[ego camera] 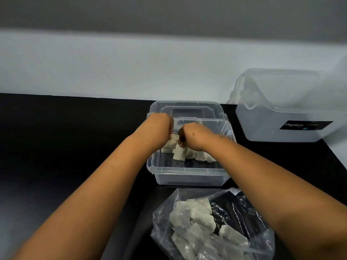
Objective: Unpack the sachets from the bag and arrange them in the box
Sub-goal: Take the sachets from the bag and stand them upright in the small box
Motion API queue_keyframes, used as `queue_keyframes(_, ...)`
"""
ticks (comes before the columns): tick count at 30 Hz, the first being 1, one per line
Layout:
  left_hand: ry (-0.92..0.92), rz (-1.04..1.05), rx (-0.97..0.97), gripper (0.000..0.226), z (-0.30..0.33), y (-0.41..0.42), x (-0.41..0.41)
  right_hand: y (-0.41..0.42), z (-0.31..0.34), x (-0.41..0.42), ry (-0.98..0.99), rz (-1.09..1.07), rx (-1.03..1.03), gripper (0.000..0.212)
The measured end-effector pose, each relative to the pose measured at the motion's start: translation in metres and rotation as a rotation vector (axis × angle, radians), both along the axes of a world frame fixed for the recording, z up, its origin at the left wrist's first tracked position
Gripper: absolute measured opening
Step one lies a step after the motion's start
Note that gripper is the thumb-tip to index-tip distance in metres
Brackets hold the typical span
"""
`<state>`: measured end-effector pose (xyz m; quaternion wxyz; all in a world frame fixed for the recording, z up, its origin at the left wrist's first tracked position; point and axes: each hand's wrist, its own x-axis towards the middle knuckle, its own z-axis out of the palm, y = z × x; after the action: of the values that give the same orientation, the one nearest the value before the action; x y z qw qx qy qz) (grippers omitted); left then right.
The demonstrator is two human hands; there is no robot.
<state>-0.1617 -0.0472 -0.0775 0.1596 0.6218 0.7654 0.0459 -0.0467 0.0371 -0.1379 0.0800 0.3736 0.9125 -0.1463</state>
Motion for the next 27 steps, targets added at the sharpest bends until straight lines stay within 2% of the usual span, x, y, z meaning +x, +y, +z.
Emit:
queue_keyframes(2, 0.000, 0.017, -0.088, 0.021, 0.002, 0.002, 0.001, 0.000, -0.003, -0.001, -0.012, 0.006, 0.013, 0.008)
queue_keyframes(6, 0.033, -0.011, -0.039, 0.010, -0.005, 0.002, 0.000, 0.002, -0.005, -0.003, -0.013, 0.005, 0.035, 0.015)
queue_keyframes(11, 0.076, 0.005, -0.182, 0.026, 0.000, 0.012, 0.005, 0.000, -0.005, -0.004, 0.036, 0.017, 0.079, 0.023)
queue_keyframes(14, 0.124, -0.015, -0.199, 0.025, -0.005, 0.015, 0.006, -0.001, -0.002, -0.003, 0.058, 0.019, 0.070, 0.015)
queue_keyframes(18, 0.189, -0.035, -0.200, 0.023, -0.016, 0.021, 0.008, 0.000, 0.002, 0.001, 0.084, -0.024, 0.031, 0.018)
queue_keyframes(22, 0.305, -0.056, -0.364, 0.029, -0.028, 0.039, 0.016, -0.001, 0.013, 0.016, 0.116, -0.045, 0.078, 0.015)
queue_keyframes(27, 0.283, -0.046, -0.279, 0.021, -0.048, 0.039, 0.021, -0.013, 0.032, 0.053, 0.265, -0.110, 0.014, 0.011)
